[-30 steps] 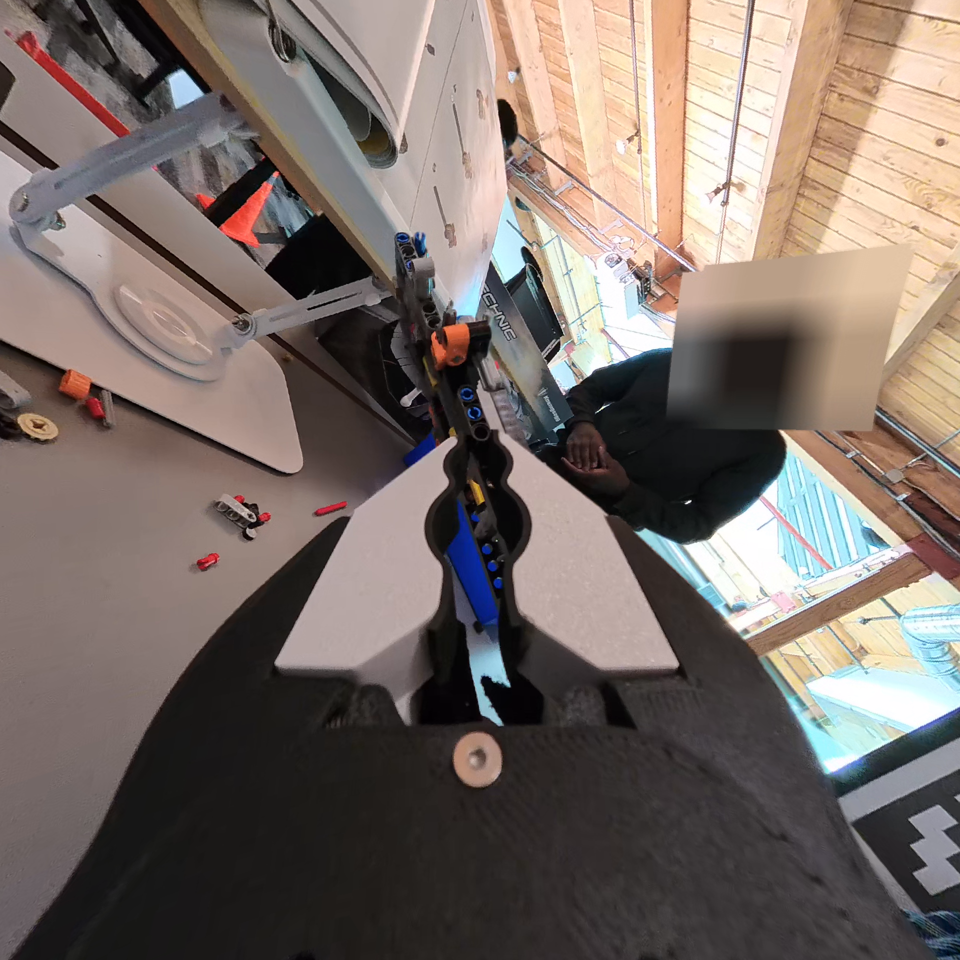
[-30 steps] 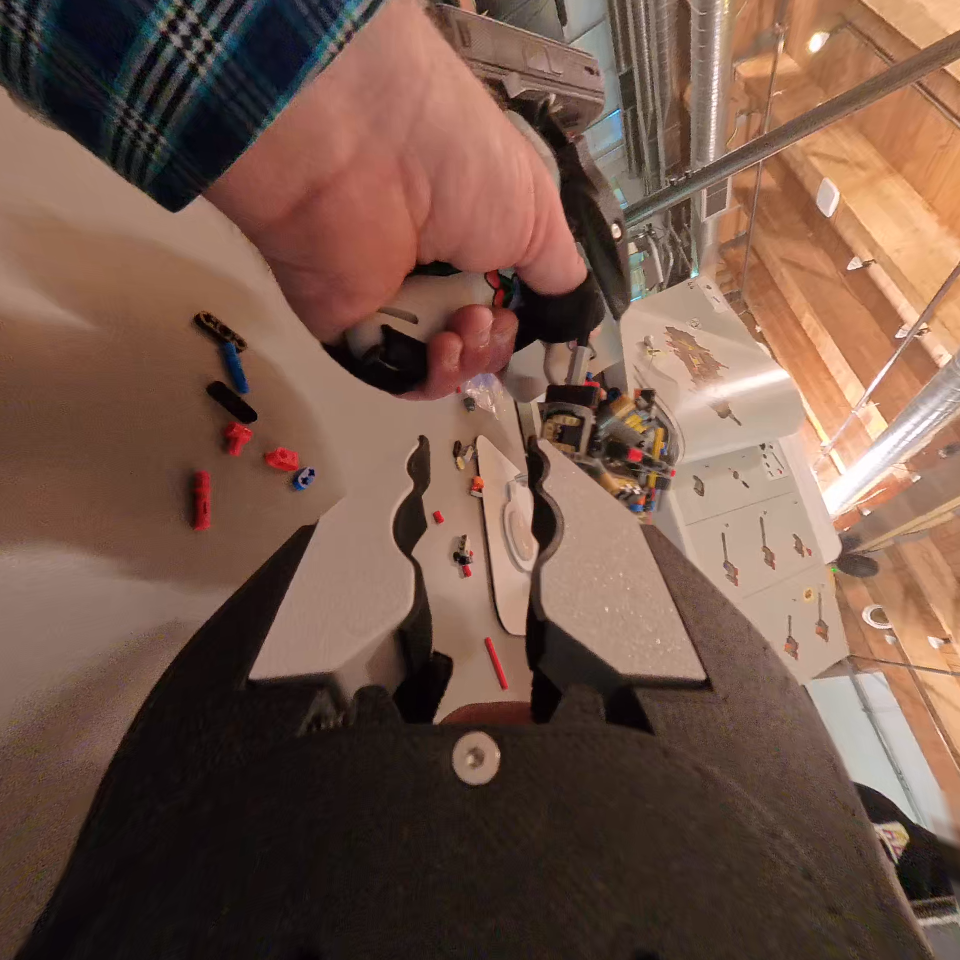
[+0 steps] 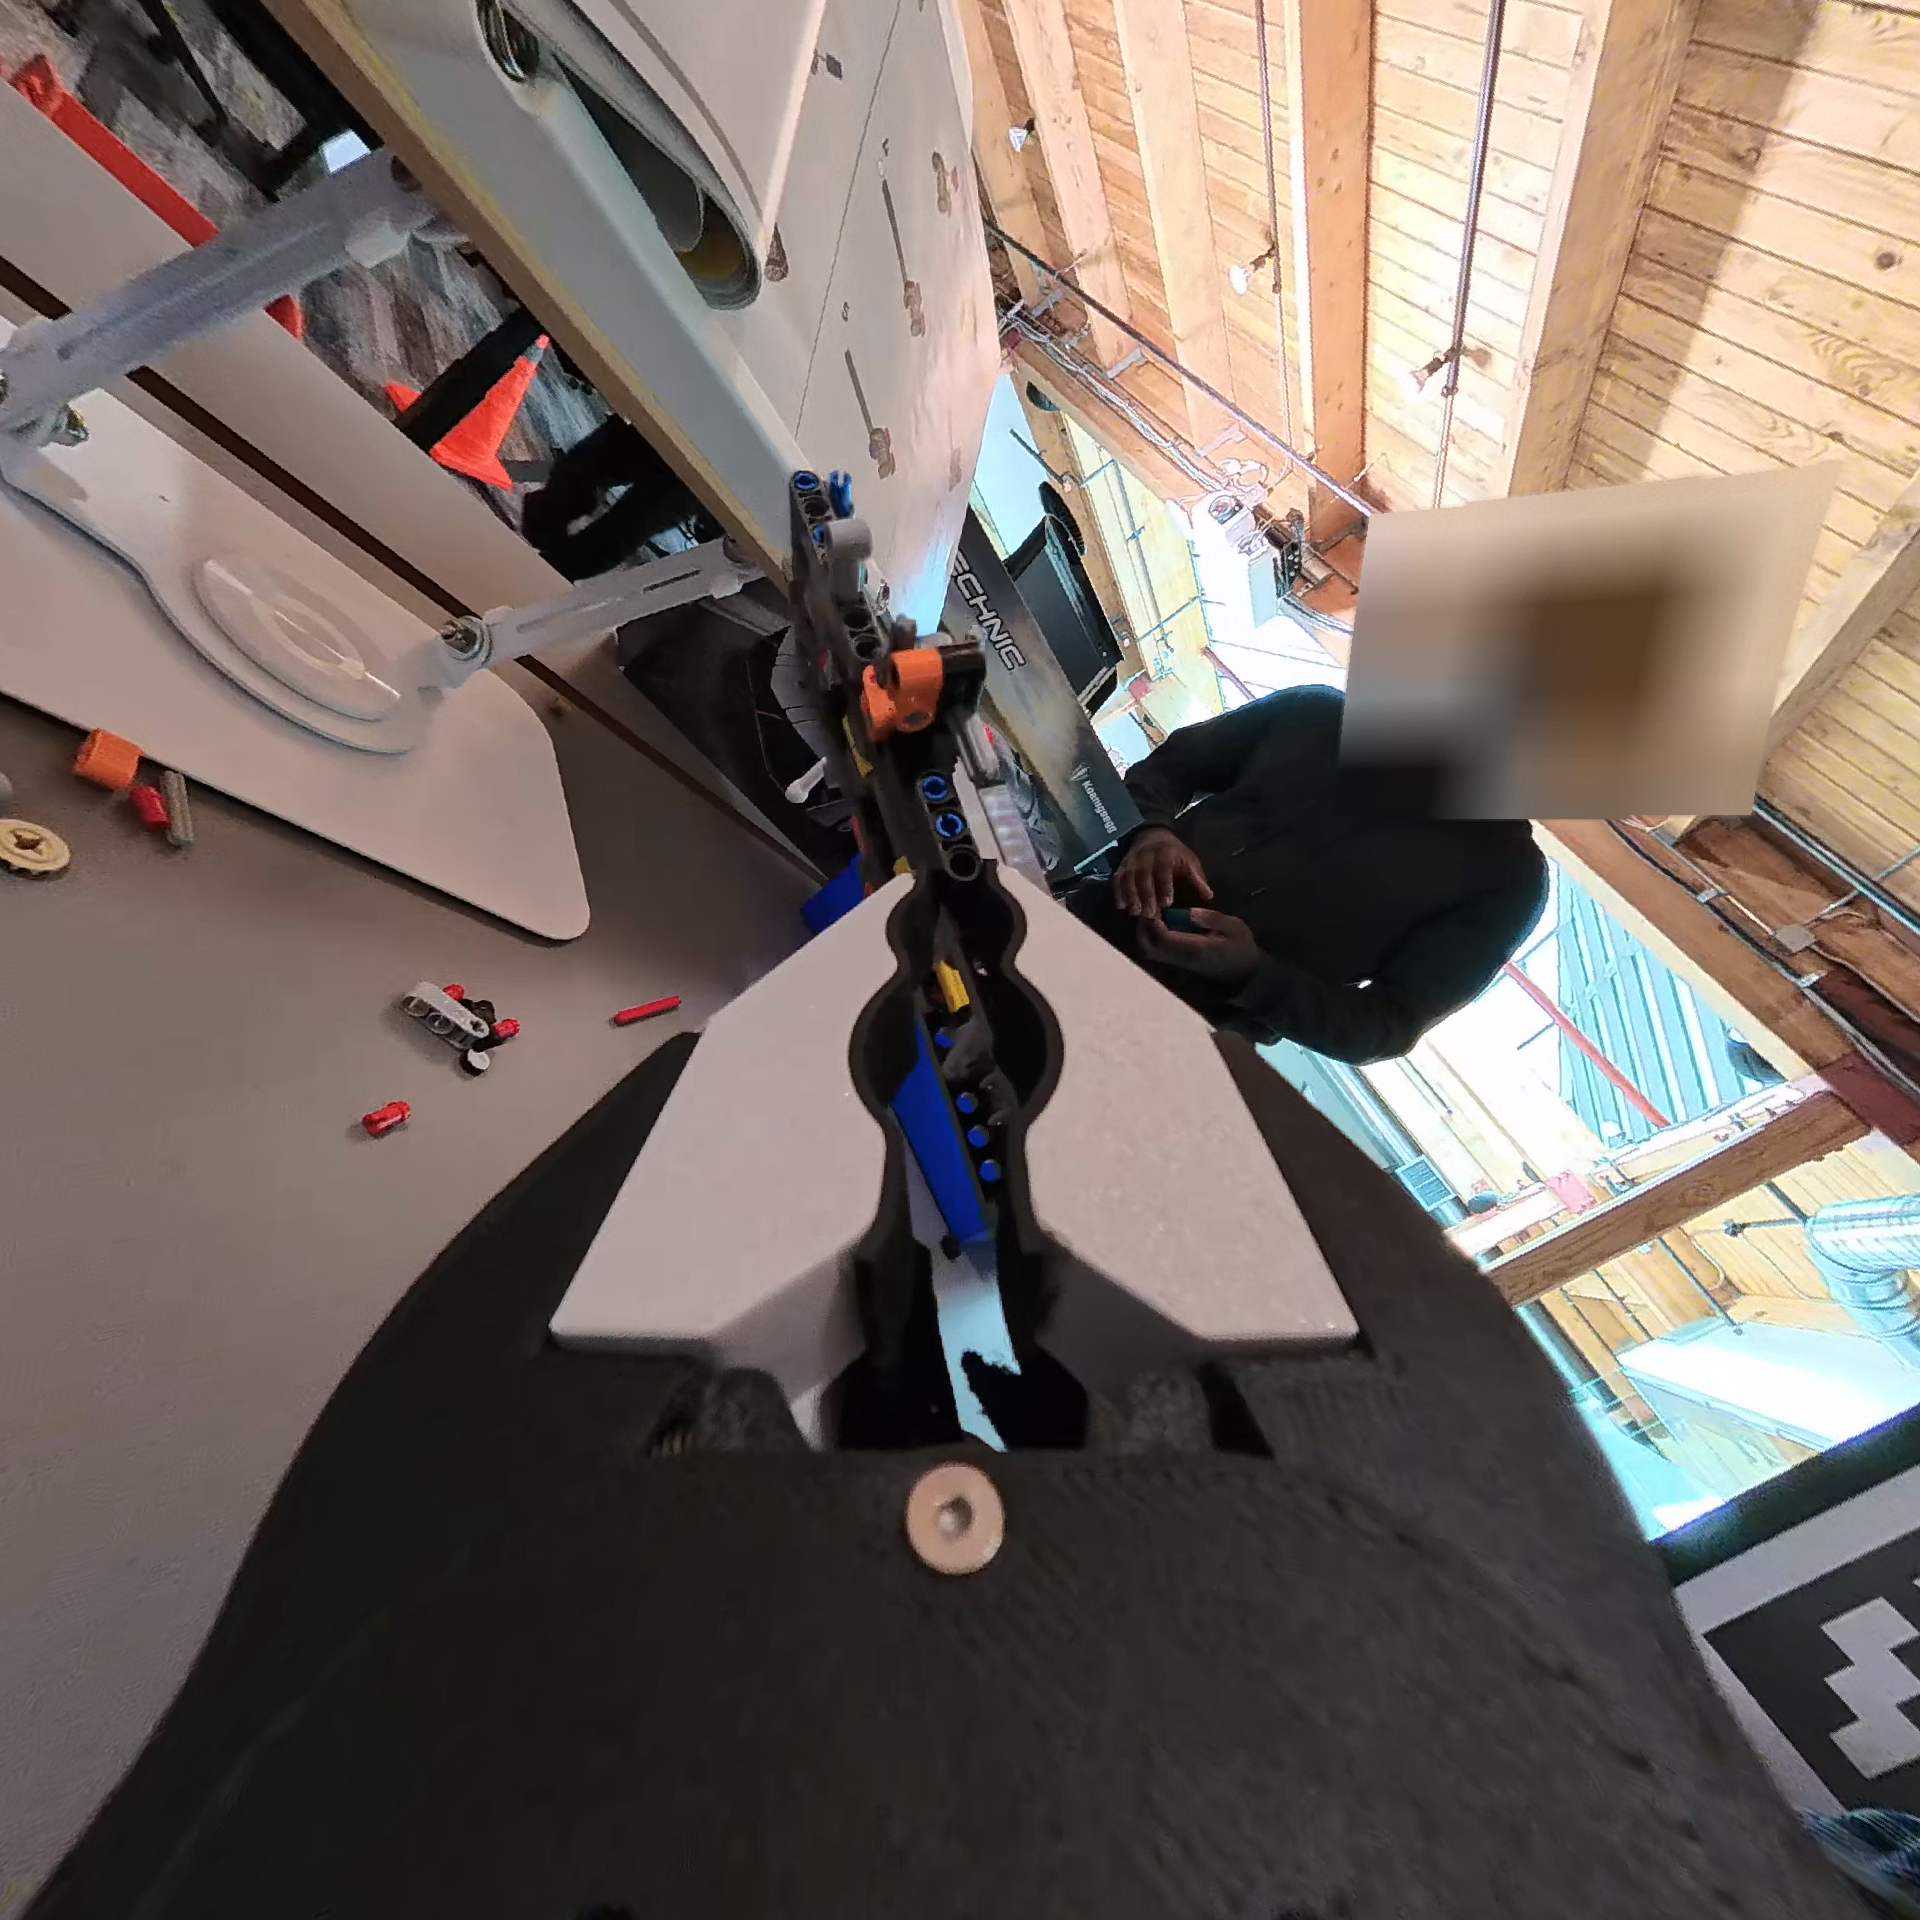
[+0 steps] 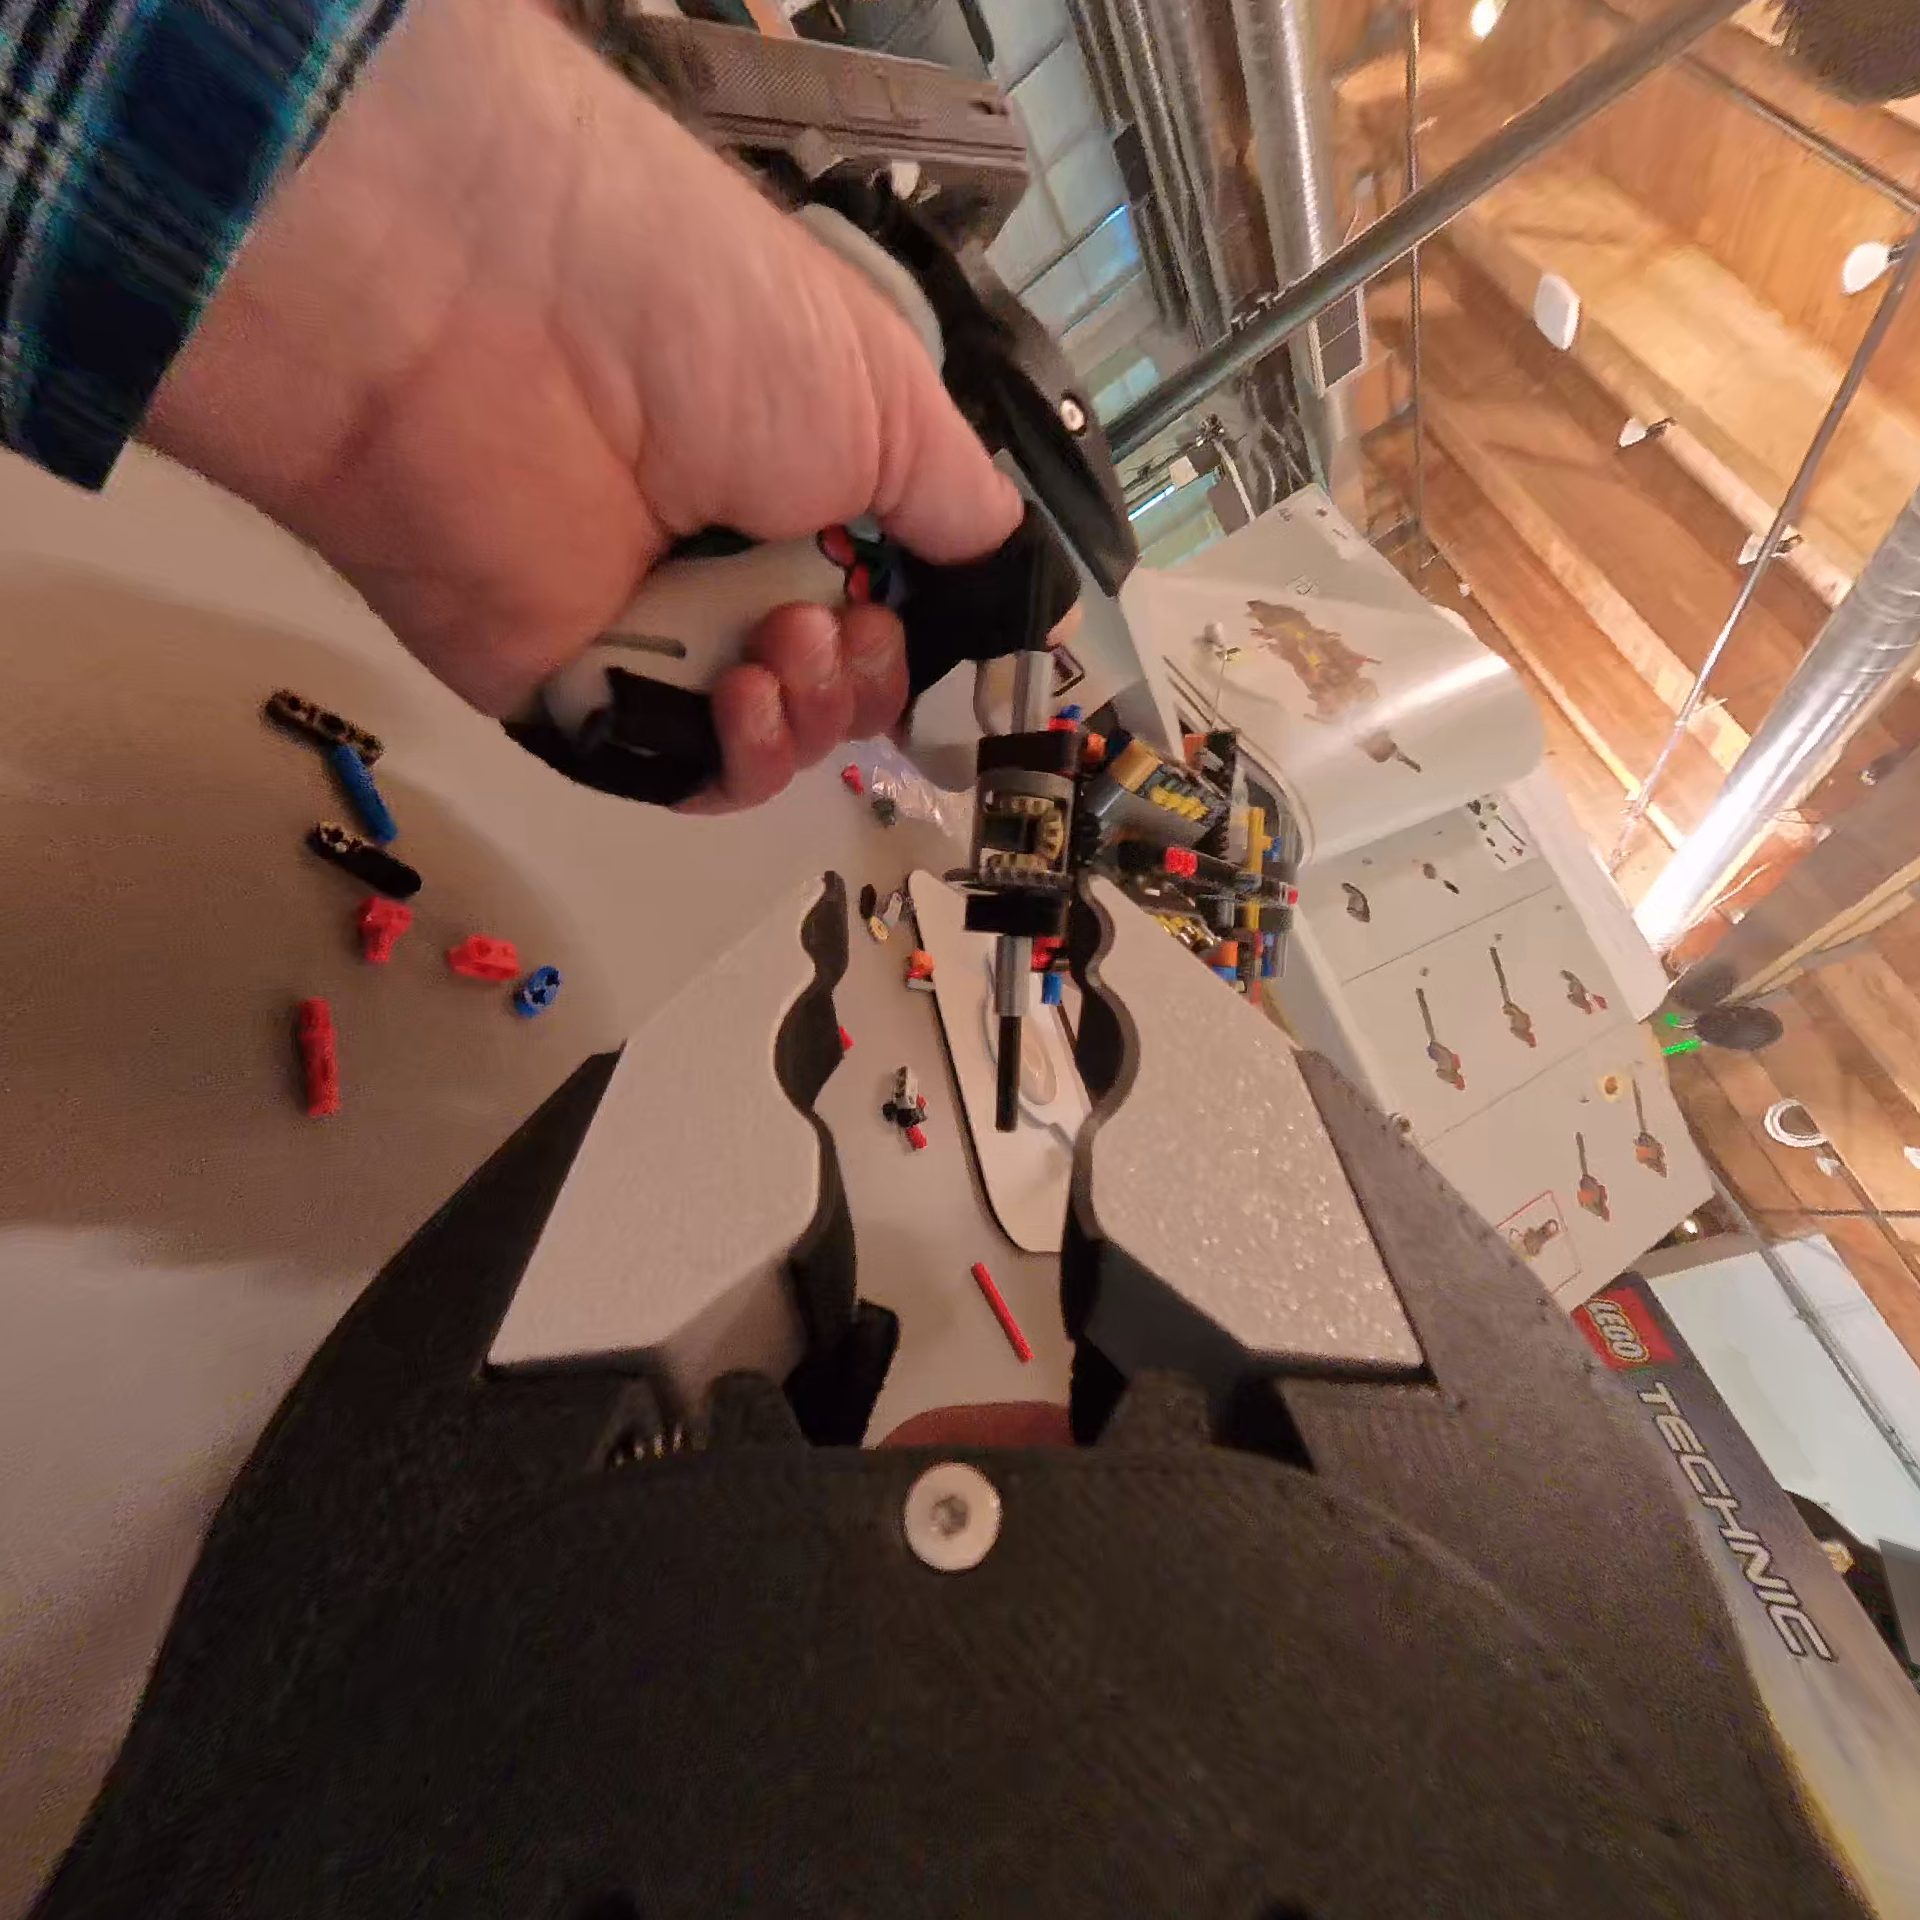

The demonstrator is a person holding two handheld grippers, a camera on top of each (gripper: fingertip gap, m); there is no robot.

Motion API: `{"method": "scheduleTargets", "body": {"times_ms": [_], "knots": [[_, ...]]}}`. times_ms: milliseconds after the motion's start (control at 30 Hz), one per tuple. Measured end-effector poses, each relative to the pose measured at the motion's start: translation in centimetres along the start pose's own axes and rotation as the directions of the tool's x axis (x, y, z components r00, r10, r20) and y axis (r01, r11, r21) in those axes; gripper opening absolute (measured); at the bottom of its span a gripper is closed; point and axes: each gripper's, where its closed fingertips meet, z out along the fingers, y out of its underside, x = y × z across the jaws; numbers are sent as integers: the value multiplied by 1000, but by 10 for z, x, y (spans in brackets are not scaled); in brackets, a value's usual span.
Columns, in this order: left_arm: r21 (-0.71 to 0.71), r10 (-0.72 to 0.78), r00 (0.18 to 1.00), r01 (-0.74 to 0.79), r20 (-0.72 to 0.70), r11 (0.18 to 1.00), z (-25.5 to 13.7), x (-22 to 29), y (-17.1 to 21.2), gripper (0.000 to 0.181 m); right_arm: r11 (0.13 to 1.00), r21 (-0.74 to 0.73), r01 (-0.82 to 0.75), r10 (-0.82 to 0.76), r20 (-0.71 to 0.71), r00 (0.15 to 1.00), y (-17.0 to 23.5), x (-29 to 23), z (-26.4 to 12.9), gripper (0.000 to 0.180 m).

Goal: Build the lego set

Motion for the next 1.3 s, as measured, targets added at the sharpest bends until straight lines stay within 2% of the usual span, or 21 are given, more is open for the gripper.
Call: {"method": "scheduleTargets", "body": {"times_ms": [33,67,100,300,400,467,500,600,733,833,900,1067,1233,1267,1300], "knots": [[0,5,1000,-5,9,1000,0,-1,0,5,1000,14,10,-10,16,1000,-3,-4,-2,37],[4,-1,1000,1,6,1000,-1,-2,-1,5,999,33,9,-11,39,999,-8,-8,-4,23],[7,-7,1000,7,-4,1000,-1,-1,-1,5,999,38,4,-7,54,999,-10,-12,-4,20],[-2,-2,1000,2,0,1000,1,-1,3,5,999,36,-30,31,-21,999,-7,9,-4,33],[-5,-2,1000,2,4,1000,2,-2,4,5,1000,12,-16,16,4,1000,-1,2,-1,32],[1,-9,1000,9,5,1000,1,-3,3,5,1000,13,-2,1,57,998,-3,-9,-2,19],[1,-14,1000,14,-7,1000,1,-2,3,5,1000,10,1,-2,71,997,-3,-12,-1,19],[-5,1,1000,-1,-5,1000,1,0,4,5,999,40,-3,2,29,1000,-9,-4,-4,22],[-3,-9,1000,9,-7,1000,1,-1,5,5,999,43,-31,32,-15,999,-9,8,-5,34],[-9,-5,1000,5,-4,1000,2,-1,6,5,1000,7,-6,6,42,999,-3,-7,0,34],[-5,-17,1000,17,-15,1000,2,-1,6,5,1000,2,6,-6,104,995,-3,-21,0,19],[0,-17,1000,17,-12,1000,-2,-4,3,5,998,63,-30,28,39,999,-12,-2,-6,27],[-7,-19,1000,19,-10,1000,-2,-4,6,5,1000,14,-24,24,29,999,-1,-4,1,38],[-9,-20,1000,20,-10,1000,-2,-5,6,5,1000,19,-13,12,51,999,-2,-8,1,37],[-6,-25,1000,25,-9,1000,-2,-6,5,5,1000,30,-7,5,76,997,-5,-13,-1,24]]}}
